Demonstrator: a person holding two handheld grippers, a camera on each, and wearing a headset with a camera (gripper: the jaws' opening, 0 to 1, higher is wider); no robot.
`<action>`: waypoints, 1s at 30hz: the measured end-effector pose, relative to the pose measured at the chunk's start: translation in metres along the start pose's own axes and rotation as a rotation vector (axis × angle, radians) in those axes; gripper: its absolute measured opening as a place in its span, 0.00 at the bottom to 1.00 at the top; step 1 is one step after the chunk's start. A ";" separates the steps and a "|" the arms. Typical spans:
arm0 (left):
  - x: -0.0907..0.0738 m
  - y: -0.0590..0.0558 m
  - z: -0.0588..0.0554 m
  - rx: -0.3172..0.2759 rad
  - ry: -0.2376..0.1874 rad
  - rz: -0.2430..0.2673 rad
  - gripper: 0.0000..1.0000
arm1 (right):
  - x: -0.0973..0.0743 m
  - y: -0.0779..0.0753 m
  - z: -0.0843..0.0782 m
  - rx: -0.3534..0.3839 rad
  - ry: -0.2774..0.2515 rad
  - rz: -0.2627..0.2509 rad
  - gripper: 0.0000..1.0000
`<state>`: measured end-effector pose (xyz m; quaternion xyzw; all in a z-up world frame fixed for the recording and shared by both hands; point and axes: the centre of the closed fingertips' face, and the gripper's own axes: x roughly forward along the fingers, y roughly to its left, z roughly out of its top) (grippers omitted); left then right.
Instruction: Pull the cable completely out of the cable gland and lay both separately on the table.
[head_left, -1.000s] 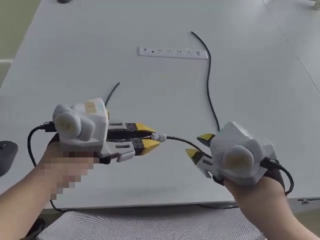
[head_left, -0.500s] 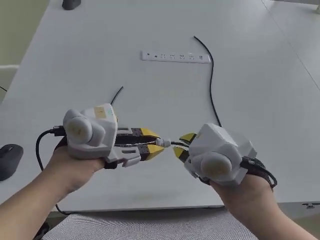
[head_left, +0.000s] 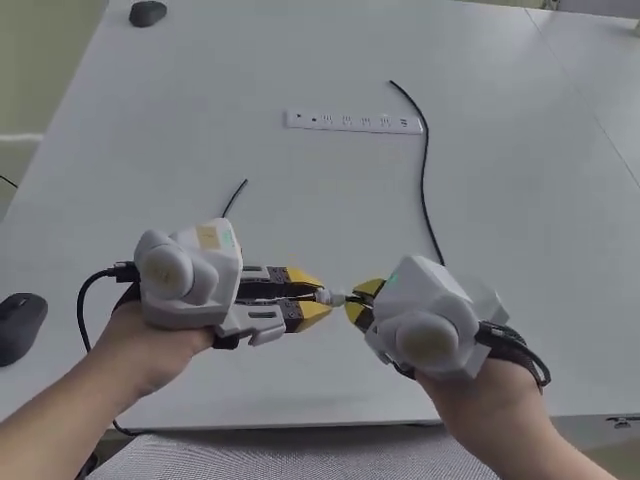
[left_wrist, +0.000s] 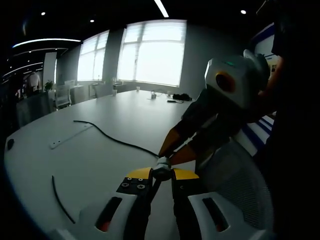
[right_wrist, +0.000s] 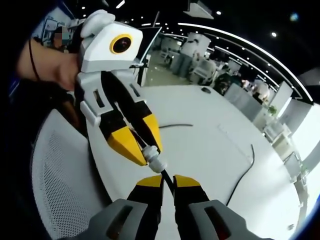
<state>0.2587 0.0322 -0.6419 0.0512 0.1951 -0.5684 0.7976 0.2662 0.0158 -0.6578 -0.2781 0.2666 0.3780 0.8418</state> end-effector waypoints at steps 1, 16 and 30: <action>0.000 0.000 0.000 -0.002 0.000 0.000 0.15 | 0.000 0.000 0.000 0.003 -0.001 0.000 0.02; 0.001 0.002 0.003 -0.004 -0.009 0.006 0.15 | -0.002 -0.019 -0.023 0.166 0.005 -0.028 0.02; 0.003 0.003 0.004 -0.004 -0.011 0.003 0.15 | -0.002 -0.036 -0.059 0.337 0.042 -0.060 0.01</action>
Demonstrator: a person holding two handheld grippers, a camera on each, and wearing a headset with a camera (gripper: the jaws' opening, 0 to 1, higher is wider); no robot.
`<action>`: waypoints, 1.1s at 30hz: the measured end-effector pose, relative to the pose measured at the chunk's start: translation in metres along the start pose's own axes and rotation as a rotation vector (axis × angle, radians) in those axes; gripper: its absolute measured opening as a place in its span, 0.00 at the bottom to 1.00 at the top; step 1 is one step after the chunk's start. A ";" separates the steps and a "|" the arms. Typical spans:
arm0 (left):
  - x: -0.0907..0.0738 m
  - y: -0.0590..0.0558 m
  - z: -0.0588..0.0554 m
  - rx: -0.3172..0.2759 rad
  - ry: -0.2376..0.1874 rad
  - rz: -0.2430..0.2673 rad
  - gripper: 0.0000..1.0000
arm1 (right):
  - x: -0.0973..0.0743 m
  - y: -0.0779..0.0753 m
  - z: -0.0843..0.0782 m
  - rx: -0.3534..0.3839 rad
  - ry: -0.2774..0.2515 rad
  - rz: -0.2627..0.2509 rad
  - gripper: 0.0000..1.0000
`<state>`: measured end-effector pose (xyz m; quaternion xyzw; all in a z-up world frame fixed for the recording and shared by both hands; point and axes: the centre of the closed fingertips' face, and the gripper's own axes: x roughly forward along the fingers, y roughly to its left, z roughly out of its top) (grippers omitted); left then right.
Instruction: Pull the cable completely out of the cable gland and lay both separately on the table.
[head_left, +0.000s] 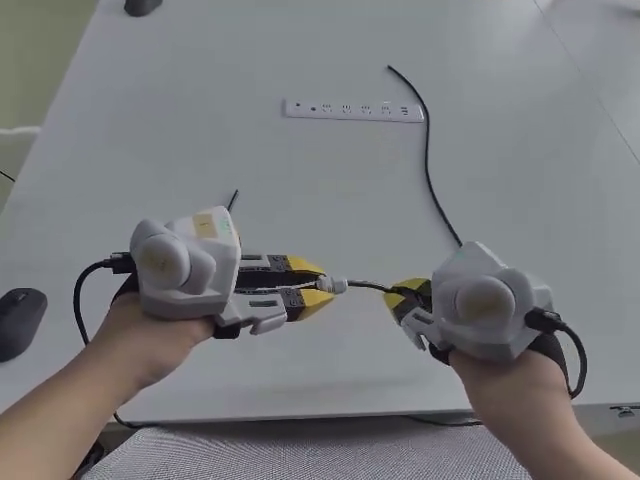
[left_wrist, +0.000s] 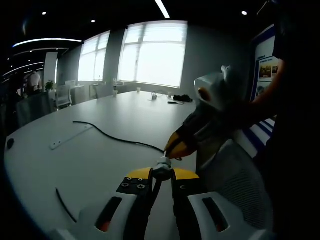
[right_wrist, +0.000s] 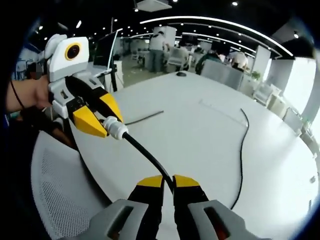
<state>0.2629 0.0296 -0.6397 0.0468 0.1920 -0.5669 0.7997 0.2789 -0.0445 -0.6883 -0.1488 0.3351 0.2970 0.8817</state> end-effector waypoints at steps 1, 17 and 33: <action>0.000 0.000 0.000 -0.001 -0.002 0.000 0.15 | 0.000 -0.001 -0.002 0.011 0.002 0.002 0.01; 0.000 0.001 -0.005 -0.004 0.002 0.000 0.15 | 0.011 -0.015 -0.043 0.203 0.075 -0.022 0.01; -0.003 0.003 -0.005 -0.018 0.003 0.003 0.15 | 0.006 -0.010 -0.041 0.112 0.073 -0.023 0.02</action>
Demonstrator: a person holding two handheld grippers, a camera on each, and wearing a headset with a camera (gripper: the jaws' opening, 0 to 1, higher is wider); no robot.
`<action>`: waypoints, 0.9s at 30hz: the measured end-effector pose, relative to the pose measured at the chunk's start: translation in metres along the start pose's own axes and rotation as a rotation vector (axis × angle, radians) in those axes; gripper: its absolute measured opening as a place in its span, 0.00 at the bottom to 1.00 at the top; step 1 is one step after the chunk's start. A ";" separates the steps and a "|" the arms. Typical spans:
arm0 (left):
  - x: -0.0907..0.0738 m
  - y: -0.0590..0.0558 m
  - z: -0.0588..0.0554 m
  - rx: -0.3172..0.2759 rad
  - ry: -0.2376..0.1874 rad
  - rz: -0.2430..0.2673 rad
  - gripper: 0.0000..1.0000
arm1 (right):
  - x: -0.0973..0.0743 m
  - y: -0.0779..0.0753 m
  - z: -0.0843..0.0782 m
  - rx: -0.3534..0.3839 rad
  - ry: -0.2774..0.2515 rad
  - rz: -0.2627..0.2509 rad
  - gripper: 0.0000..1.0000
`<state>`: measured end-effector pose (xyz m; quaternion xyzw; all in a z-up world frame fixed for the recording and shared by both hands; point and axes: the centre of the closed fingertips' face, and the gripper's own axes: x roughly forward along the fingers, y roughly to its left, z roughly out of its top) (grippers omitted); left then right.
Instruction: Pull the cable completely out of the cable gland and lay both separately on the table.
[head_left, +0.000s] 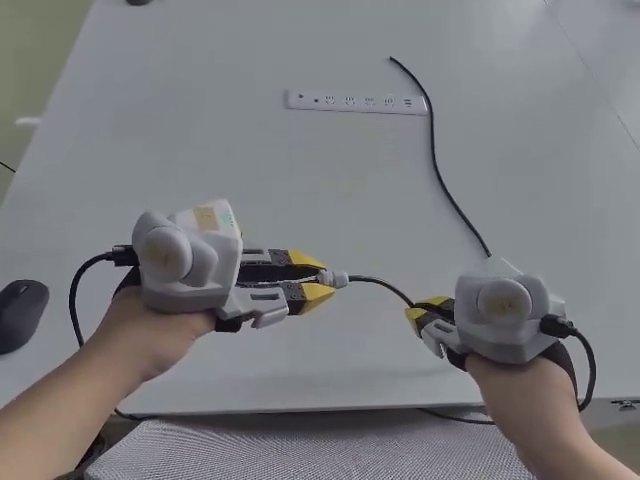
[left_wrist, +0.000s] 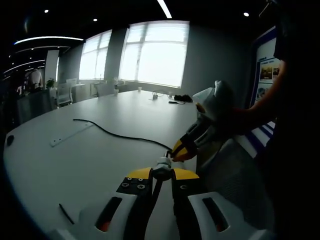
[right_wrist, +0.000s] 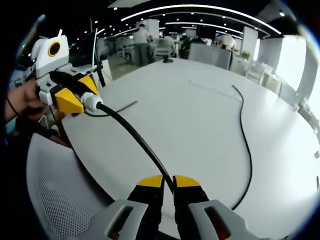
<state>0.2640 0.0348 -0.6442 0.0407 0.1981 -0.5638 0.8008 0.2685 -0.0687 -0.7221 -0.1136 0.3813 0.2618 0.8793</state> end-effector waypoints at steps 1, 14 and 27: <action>0.000 0.000 0.000 0.002 0.001 0.002 0.15 | 0.000 0.000 0.000 -0.003 0.000 0.001 0.02; -0.002 -0.001 0.001 -0.015 0.006 -0.001 0.15 | -0.013 0.014 0.011 -0.042 -0.019 0.041 0.10; -0.002 0.000 -0.001 -0.015 0.017 -0.010 0.15 | -0.025 0.044 0.065 -0.389 -0.080 0.063 0.20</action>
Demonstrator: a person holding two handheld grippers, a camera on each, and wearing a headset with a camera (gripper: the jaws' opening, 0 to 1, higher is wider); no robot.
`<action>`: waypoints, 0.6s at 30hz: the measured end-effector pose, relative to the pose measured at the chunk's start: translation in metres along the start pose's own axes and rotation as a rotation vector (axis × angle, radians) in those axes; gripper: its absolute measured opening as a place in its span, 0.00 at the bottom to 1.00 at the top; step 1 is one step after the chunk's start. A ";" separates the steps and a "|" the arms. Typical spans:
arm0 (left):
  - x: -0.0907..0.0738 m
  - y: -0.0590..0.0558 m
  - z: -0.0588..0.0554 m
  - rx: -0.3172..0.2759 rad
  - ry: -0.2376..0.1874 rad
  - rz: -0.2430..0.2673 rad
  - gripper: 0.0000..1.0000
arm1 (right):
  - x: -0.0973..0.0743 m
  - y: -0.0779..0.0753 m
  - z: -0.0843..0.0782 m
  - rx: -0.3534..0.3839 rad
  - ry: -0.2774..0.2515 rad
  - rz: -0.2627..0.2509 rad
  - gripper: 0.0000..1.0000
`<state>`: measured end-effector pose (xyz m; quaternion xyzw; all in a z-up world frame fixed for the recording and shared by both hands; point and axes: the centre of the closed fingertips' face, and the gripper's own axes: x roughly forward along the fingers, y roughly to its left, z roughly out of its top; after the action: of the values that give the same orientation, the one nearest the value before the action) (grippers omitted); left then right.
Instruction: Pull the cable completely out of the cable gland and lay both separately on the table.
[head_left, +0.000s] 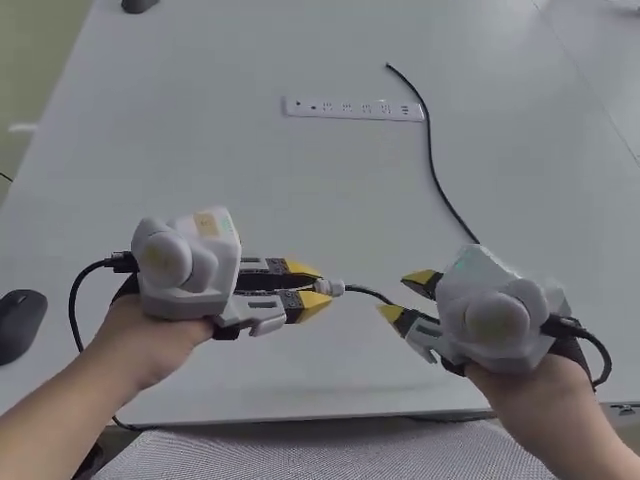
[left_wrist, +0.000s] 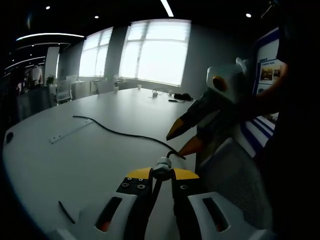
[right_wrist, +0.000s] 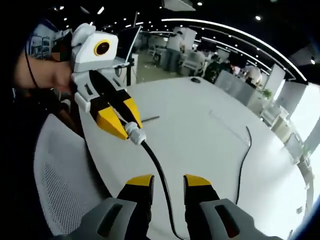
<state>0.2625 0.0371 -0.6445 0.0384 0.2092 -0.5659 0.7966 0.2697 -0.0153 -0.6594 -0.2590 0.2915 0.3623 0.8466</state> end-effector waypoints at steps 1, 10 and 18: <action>0.000 0.000 0.000 0.000 0.001 0.000 0.15 | 0.001 0.001 0.002 -0.017 0.000 0.004 0.20; 0.003 0.000 -0.002 0.010 0.013 -0.005 0.15 | 0.013 0.016 0.018 -0.164 0.005 0.054 0.14; 0.005 -0.001 -0.004 0.012 0.019 -0.008 0.15 | 0.019 0.022 0.021 -0.226 0.004 0.071 0.08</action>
<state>0.2616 0.0338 -0.6496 0.0478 0.2137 -0.5698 0.7921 0.2701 0.0210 -0.6630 -0.3432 0.2593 0.4220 0.7980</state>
